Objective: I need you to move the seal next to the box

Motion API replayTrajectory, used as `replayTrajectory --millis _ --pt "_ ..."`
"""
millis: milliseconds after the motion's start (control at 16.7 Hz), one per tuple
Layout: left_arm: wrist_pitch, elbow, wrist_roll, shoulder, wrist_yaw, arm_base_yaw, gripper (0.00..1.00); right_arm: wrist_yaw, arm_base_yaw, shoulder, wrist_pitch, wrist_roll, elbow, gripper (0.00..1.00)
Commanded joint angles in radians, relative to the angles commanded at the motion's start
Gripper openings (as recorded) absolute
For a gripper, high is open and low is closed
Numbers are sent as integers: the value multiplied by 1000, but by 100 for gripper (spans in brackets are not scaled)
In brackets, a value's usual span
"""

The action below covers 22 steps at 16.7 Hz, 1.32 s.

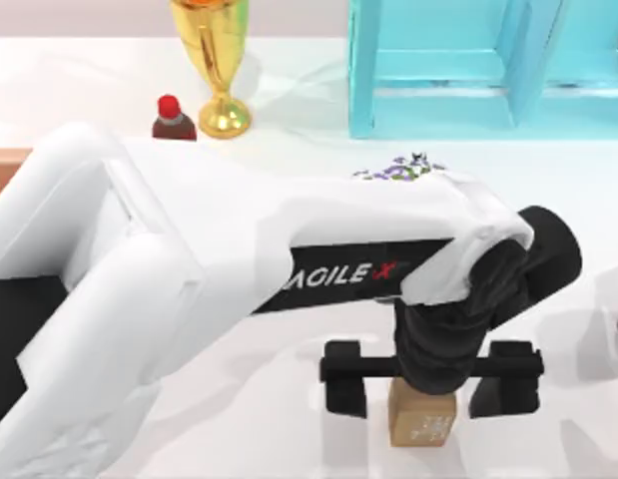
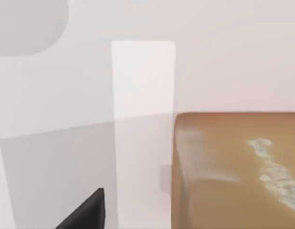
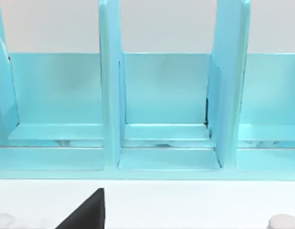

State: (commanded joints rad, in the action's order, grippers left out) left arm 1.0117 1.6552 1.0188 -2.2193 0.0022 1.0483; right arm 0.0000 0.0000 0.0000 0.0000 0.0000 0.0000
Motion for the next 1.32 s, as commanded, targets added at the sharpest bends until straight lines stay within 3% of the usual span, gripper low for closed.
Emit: replayTrajectory --millis 60,840,1320 --pt "0 0 0 0 0 0 100 0 0 0 0 0 0 100" --pt "0 0 0 0 0 0 2 0 0 0 0 0 0 100" --pt "0 0 0 0 0 0 0 0 0 0 0 0 0 100"
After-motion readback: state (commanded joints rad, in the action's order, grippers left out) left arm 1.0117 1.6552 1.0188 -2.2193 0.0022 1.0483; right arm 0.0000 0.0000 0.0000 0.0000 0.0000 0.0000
